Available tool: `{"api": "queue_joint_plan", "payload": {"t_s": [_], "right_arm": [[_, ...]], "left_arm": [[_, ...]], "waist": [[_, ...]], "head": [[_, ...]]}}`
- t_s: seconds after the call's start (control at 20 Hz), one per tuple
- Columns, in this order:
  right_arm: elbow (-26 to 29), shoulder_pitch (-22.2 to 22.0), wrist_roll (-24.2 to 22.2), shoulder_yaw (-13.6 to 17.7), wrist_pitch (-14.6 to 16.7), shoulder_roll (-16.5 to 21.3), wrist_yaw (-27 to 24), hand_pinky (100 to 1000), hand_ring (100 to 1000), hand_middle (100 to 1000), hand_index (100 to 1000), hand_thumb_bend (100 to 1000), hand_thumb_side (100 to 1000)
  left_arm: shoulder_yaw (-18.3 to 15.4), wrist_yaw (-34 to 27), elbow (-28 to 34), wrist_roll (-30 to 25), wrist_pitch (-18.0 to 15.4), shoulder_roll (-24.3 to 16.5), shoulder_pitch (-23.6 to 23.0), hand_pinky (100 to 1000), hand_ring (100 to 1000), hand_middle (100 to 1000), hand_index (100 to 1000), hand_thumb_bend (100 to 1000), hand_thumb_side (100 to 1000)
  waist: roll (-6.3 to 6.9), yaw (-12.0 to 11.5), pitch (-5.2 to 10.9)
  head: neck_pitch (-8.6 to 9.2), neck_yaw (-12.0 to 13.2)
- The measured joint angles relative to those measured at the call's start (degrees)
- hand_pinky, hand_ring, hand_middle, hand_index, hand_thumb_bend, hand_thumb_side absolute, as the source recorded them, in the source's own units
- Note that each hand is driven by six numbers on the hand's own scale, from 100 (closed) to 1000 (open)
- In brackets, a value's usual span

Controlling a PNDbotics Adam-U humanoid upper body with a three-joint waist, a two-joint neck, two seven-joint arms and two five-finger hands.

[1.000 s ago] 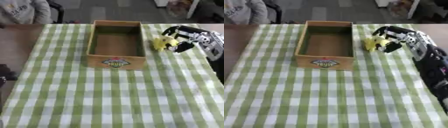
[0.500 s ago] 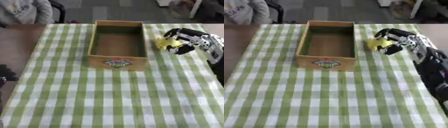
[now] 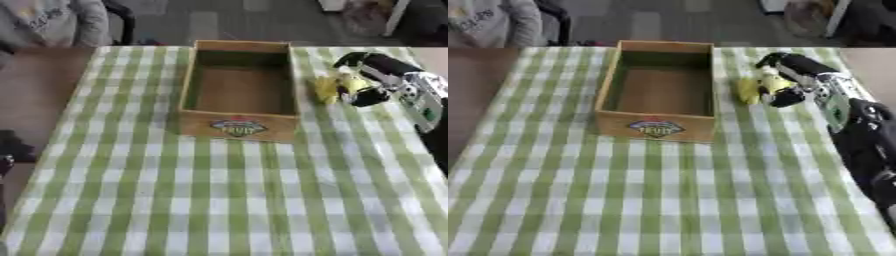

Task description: Pick up objects on the table and place them in the box.

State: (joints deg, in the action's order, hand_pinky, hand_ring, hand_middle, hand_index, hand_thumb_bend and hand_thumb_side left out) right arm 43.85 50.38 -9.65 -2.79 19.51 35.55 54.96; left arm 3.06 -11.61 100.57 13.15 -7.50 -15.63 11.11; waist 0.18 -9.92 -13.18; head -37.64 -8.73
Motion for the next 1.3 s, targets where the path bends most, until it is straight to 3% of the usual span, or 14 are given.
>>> {"api": "queue_joint_plan", "payload": {"t_s": [0.7, 1.1, 1.25, 1.3], "right_arm": [[-1.14, 0.00, 0.52, 0.30, -1.75, 0.00, 4.45, 737, 846, 863, 878, 100, 306], [-1.37, 0.02, -0.87, 0.68, -2.36, 0.03, 4.43, 525, 639, 734, 780, 100, 291], [-1.37, 0.04, -0.95, 0.75, -2.45, 0.04, 4.19, 356, 474, 564, 664, 100, 265], [-1.37, 0.04, -0.85, 0.86, -2.48, 0.04, 4.08, 343, 464, 554, 653, 100, 264]], "left_arm": [[0.00, -0.01, 0.01, -0.01, 0.01, 0.01, 0.08, 502, 531, 500, 609, 184, 574], [0.01, -0.02, 0.02, -0.07, 0.07, 0.01, 0.08, 502, 531, 500, 608, 185, 573], [0.01, -0.02, 0.02, -0.08, 0.08, 0.01, 0.08, 502, 531, 500, 608, 184, 573], [0.01, -0.02, 0.02, -0.08, 0.08, 0.01, 0.08, 502, 531, 500, 608, 184, 573]], "waist": [[0.10, -0.32, -0.44], [0.20, -0.29, -0.44], [0.26, -0.27, -0.44], [0.30, -0.26, -0.44]], "head": [[0.27, -0.05], [0.27, -0.06], [0.27, -0.06], [0.27, -0.06]]}}
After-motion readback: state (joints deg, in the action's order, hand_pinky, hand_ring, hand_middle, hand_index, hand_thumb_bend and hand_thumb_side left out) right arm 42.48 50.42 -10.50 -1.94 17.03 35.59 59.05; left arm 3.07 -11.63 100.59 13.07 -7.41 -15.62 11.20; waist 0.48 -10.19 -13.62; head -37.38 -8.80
